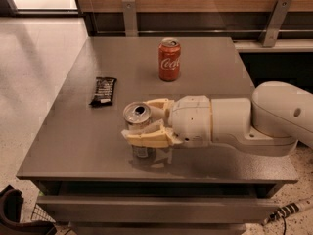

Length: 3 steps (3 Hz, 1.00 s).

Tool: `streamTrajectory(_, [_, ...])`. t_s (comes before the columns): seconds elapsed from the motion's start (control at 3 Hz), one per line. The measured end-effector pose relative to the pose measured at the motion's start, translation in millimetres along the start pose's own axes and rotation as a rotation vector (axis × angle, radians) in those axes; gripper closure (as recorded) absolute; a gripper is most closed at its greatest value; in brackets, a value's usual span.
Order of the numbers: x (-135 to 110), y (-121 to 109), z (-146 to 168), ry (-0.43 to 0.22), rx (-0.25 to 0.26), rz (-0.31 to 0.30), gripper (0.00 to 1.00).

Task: Pick redbull can

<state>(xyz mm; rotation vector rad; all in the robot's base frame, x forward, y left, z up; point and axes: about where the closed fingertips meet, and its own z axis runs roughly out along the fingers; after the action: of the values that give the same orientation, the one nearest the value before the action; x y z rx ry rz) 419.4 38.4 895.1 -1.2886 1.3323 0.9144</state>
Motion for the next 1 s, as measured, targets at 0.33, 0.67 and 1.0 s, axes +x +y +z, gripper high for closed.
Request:
streamTrajectory(0.33, [0.0,0.0,0.0,0.000,0.000,0.000,1.00])
streamTrajectory(0.67, [-0.1,-0.1,0.0,0.000,0.000,0.000,1.00])
streamTrajectory(1.0, [-0.1,-0.1,0.0,0.000,0.000,0.000,1.00])
